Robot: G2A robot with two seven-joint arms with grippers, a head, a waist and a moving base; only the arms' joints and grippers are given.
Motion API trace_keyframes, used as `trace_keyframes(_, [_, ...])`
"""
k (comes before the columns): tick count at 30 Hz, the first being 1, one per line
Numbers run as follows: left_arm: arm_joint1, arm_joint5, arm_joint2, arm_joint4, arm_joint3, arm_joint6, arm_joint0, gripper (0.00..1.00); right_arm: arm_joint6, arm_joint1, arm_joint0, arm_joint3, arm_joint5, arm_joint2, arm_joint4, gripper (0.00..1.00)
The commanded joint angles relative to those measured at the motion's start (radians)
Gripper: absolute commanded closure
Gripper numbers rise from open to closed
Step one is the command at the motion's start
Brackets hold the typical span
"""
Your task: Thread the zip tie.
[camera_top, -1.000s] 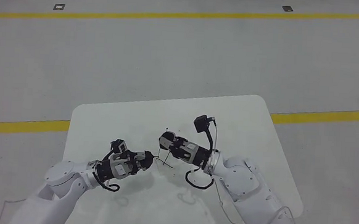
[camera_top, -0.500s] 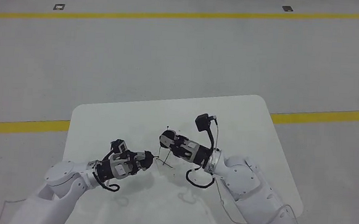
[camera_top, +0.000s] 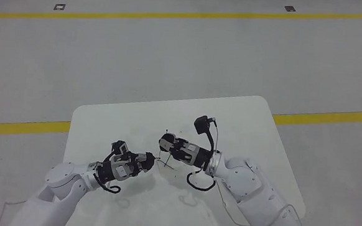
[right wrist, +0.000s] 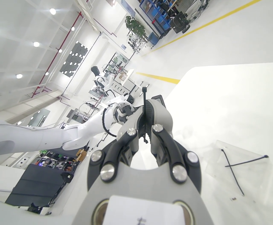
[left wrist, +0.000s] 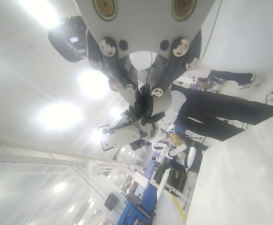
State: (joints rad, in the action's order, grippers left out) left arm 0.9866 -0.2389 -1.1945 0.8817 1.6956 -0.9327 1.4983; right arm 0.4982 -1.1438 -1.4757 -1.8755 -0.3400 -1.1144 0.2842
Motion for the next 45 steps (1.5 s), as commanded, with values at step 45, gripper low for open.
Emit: trace_keyframes(45, [0.0,0.0,0.0,0.0,0.0,0.0,0.0,1.0,-0.049,0.063,0.053,0.027,0.0,0.078,-0.032,1.0])
